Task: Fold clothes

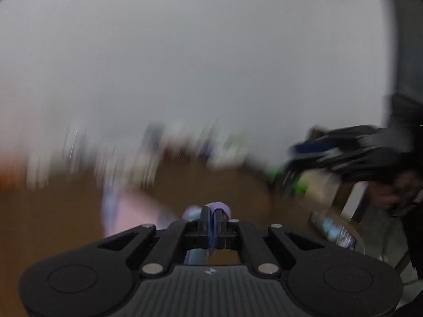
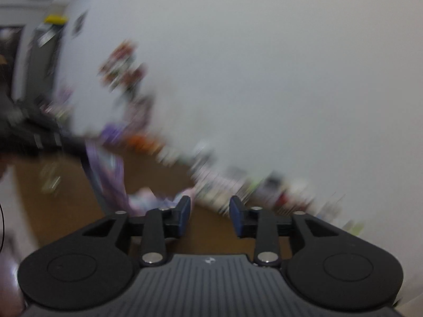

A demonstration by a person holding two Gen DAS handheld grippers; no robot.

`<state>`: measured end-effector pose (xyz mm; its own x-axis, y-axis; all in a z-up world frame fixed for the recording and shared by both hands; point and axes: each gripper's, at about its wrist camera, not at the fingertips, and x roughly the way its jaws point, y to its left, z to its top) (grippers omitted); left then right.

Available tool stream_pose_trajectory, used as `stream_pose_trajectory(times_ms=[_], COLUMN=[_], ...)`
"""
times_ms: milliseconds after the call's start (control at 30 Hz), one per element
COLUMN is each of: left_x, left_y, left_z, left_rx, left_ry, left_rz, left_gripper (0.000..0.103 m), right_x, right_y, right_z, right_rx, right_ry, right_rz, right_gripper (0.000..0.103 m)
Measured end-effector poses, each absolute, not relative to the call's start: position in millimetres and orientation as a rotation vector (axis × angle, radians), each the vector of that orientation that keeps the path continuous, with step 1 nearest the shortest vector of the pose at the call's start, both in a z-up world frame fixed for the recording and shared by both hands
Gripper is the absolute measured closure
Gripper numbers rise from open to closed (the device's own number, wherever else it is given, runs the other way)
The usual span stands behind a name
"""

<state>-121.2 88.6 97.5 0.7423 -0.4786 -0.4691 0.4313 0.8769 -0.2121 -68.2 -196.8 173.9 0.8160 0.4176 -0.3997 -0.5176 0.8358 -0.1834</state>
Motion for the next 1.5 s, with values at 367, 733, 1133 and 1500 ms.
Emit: stream_pose_trajectory(times_ms=[367,733,1133,1500], left_x=[-147,-152,-156,-28], left_y=[146,142,39,27], left_z=[59,50,67,157], left_rx=[-0.239,-0.244,0.073,0.264], left_ry=[0.592,0.569,0.44,0.218], left_rz=[-0.252,-0.212,-0.272,-0.211], left_gripper=[0.102,0.102,0.102,0.102], right_x=[-78,-43,-153,-39], right_y=[-114,-78,-184,-208], right_z=[69,14,68,101], right_rx=[-0.319,-0.427,-0.108,0.04], right_ry=[0.59,0.639,0.498,0.441], right_rz=[0.676,0.578,0.153,0.151], right_gripper=[0.066,0.093,0.102,0.102])
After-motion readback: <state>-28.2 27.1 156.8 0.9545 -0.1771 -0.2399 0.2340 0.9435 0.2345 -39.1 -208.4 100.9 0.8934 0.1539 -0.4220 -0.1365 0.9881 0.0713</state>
